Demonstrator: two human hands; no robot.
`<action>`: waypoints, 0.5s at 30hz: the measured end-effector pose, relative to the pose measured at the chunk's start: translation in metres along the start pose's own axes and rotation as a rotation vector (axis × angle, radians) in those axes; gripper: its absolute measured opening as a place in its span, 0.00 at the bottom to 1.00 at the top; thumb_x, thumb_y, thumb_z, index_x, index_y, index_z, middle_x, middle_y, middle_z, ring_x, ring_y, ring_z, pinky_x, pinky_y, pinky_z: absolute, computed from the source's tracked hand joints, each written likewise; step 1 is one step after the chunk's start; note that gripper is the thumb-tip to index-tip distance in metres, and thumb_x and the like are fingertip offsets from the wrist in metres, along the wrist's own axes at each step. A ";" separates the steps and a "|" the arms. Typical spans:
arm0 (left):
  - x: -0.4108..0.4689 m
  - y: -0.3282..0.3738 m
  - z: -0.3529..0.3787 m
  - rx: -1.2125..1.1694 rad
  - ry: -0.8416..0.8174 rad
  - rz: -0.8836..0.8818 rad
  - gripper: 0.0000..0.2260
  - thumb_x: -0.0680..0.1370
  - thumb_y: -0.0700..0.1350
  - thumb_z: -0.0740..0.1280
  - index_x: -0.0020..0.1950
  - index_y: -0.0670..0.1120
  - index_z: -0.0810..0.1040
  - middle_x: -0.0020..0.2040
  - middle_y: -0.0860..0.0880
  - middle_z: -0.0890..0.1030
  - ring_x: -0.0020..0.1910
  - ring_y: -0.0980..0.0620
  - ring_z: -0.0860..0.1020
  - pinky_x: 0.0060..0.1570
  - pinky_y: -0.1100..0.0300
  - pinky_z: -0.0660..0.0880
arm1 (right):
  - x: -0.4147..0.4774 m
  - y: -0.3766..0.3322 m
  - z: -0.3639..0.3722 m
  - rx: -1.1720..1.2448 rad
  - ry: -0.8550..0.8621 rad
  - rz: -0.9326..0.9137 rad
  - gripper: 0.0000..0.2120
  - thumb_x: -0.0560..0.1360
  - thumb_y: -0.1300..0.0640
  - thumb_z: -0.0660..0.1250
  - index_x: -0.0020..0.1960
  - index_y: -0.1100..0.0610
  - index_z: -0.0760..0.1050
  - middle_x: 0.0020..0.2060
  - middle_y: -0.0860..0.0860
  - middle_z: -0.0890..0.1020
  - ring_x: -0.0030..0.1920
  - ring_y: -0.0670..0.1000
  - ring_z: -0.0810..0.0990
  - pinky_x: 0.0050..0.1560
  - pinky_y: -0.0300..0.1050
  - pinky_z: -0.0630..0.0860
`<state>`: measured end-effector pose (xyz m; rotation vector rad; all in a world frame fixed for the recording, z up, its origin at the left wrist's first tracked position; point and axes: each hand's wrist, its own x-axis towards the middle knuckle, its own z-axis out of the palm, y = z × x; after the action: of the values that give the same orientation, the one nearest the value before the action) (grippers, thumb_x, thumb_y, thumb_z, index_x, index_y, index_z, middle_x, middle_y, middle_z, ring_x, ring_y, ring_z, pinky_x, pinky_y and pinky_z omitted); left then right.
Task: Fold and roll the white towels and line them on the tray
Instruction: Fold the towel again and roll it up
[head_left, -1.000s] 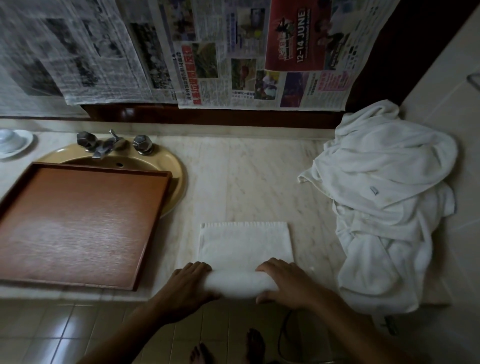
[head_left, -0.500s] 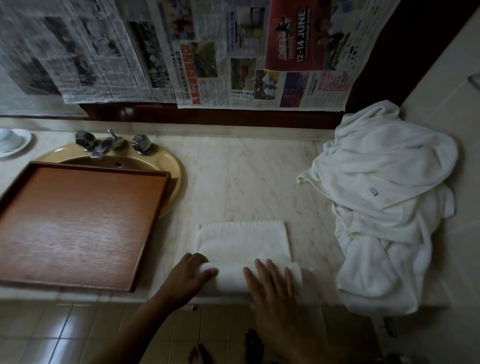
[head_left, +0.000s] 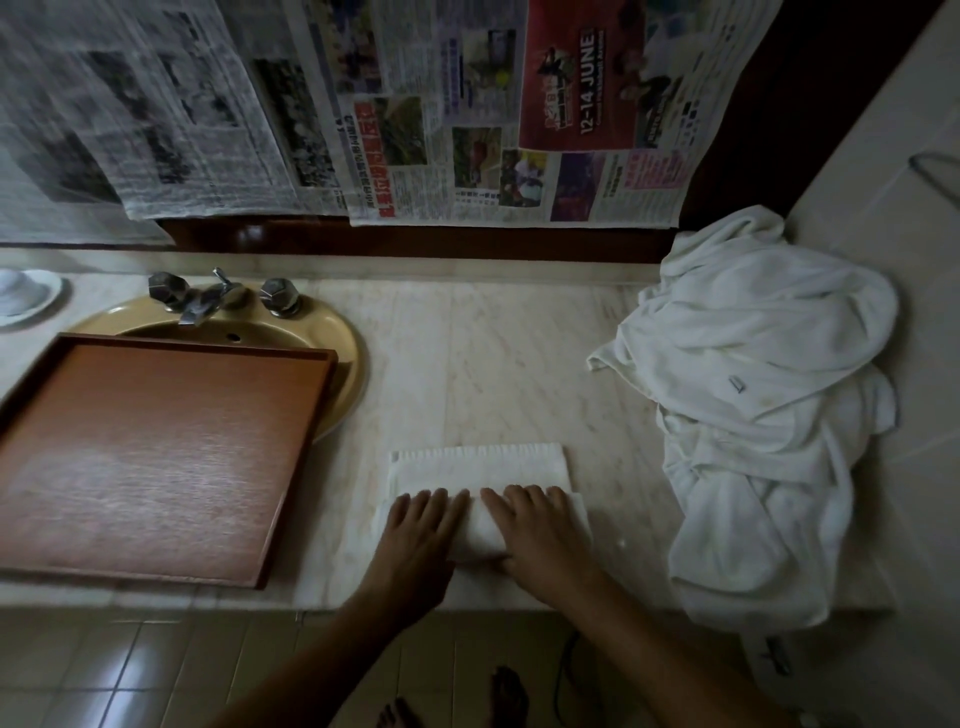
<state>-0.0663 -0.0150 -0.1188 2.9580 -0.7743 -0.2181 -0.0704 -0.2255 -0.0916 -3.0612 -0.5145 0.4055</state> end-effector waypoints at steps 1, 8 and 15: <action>0.004 -0.006 -0.004 0.012 -0.024 0.016 0.41 0.72 0.57 0.74 0.80 0.48 0.60 0.73 0.45 0.72 0.70 0.44 0.73 0.73 0.45 0.66 | 0.003 0.003 -0.005 -0.025 -0.018 -0.013 0.39 0.75 0.43 0.71 0.79 0.50 0.55 0.71 0.56 0.71 0.67 0.59 0.71 0.69 0.60 0.65; -0.009 -0.019 -0.030 -0.221 -0.185 0.098 0.35 0.74 0.63 0.70 0.76 0.54 0.62 0.69 0.54 0.74 0.64 0.55 0.74 0.68 0.58 0.68 | -0.019 0.007 -0.024 0.174 -0.233 -0.029 0.40 0.71 0.34 0.72 0.74 0.50 0.60 0.68 0.53 0.74 0.64 0.57 0.74 0.65 0.57 0.68; -0.013 -0.029 -0.034 -0.559 -0.376 0.007 0.26 0.70 0.69 0.73 0.64 0.63 0.70 0.62 0.61 0.74 0.57 0.61 0.75 0.52 0.65 0.75 | -0.048 0.013 -0.023 0.202 -0.211 -0.048 0.37 0.73 0.27 0.60 0.72 0.50 0.67 0.68 0.50 0.72 0.65 0.55 0.71 0.66 0.54 0.66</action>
<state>-0.0584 0.0179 -0.0865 2.4061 -0.6223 -0.8528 -0.1044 -0.2521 -0.0583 -2.8222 -0.5153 0.7361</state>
